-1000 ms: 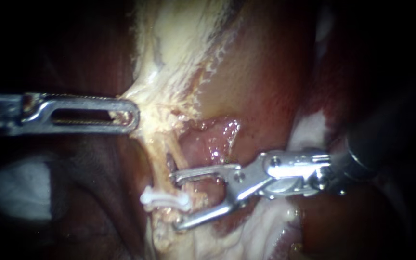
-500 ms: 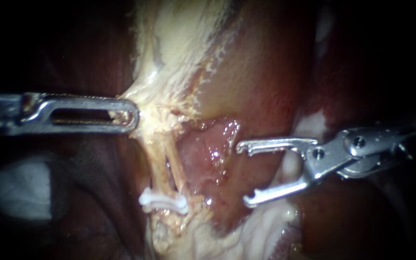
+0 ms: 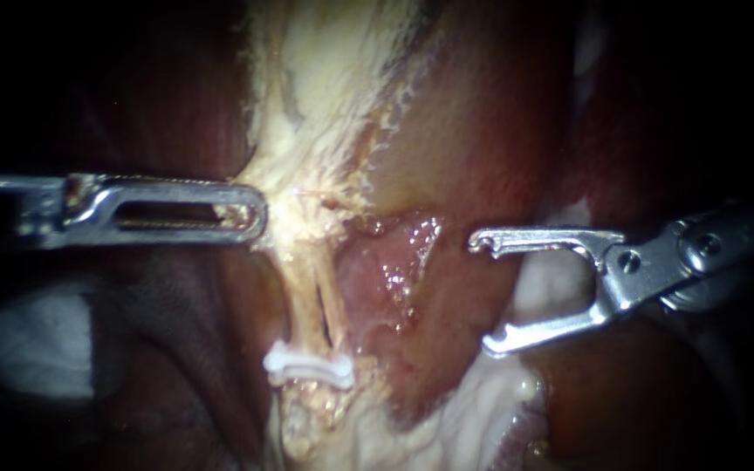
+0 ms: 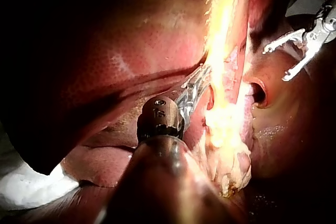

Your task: Going back second clip left tube

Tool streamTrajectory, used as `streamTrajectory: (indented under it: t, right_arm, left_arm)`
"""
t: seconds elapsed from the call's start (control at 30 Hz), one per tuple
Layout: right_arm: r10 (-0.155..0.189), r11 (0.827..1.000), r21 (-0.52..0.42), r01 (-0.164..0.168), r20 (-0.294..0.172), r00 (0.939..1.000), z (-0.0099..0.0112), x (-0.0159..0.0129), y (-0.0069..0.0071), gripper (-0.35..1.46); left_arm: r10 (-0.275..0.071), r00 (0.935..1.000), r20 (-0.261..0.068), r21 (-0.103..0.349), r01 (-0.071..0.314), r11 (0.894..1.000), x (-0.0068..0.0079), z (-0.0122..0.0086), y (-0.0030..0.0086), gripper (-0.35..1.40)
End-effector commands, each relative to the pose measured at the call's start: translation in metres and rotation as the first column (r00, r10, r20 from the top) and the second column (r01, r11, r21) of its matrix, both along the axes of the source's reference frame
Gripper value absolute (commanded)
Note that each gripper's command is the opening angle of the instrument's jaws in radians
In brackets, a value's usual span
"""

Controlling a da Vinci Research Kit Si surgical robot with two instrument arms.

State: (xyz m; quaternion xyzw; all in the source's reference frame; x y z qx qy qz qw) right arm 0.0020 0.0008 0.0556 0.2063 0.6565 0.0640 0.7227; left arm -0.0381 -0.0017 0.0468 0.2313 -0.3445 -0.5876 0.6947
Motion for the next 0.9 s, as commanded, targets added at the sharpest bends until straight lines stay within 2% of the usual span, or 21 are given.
streamTrajectory:
  t: [0.03, 0.17, 0.37, 0.9]
  right_arm:
    - [0.0, 1.0, 0.0, 0.0, 0.0, 1.0, 0.0, 0.0, 0.0, 0.6]
    - [-0.001, 1.0, -0.006, 0.001, -0.002, 1.0, -0.0001, -0.0002, 0.0, 0.6]
    - [-0.003, 1.0, -0.01, 0.003, -0.004, 1.0, -0.0005, -0.0005, -0.0001, 0.6]
    - [-0.001, 1.0, -0.019, 0.001, -0.009, 1.0, -0.0009, -0.0005, 0.0002, 0.6]
  left_arm:
    - [0.001, 1.0, 0.004, 0.005, -0.001, 1.0, -0.0005, 0.0006, -0.0001, -0.35]
    - [0.009, 0.9999, 0.014, 0.009, -0.009, 1.0, -0.0023, 0.002, -0.0003, -0.35]
    - [0.008, 0.9998, 0.015, 0.013, -0.009, 1.0, -0.004, 0.0024, 0.0001, -0.35]
    - [0.01, 0.9998, 0.017, 0.015, -0.01, 1.0, -0.0041, 0.0021, -0.0001, -0.35]
